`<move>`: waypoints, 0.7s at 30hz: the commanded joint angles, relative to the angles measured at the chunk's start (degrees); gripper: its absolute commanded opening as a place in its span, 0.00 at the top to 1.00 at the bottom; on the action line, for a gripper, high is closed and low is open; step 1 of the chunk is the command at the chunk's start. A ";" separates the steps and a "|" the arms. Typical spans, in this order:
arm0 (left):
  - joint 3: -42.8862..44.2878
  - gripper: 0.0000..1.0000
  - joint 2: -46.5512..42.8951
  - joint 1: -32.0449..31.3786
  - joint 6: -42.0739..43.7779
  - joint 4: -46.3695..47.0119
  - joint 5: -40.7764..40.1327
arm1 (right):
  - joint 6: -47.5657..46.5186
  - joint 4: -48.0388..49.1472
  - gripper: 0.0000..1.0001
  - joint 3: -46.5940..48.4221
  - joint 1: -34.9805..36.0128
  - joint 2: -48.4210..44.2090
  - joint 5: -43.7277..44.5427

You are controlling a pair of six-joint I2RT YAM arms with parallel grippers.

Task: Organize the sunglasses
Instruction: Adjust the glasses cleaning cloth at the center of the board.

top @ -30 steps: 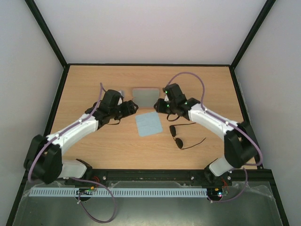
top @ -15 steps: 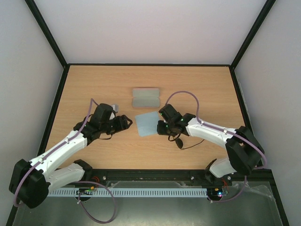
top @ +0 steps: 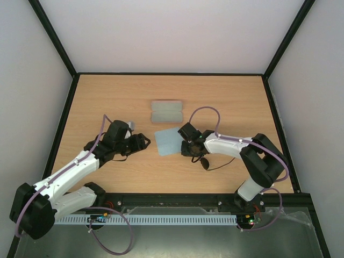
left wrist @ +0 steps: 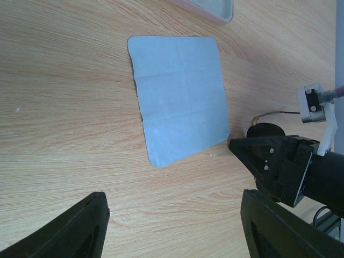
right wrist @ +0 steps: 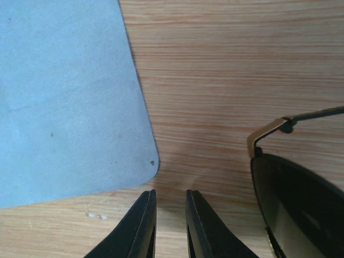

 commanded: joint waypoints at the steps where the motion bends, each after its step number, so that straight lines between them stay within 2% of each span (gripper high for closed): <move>1: -0.28 0.30 -0.56 -0.19 -0.05 -0.35 0.32 | -0.30 -2.13 0.82 1.68 -0.25 1.87 3.59; 17: -0.17 0.30 -0.93 -0.20 0.00 -0.57 -0.12 | 0.83 0.34 0.82 1.95 -0.35 4.47 3.43; 21: -0.16 0.30 -0.82 -0.19 0.00 -0.48 -0.04 | 0.93 0.71 0.86 1.80 -0.45 5.12 3.57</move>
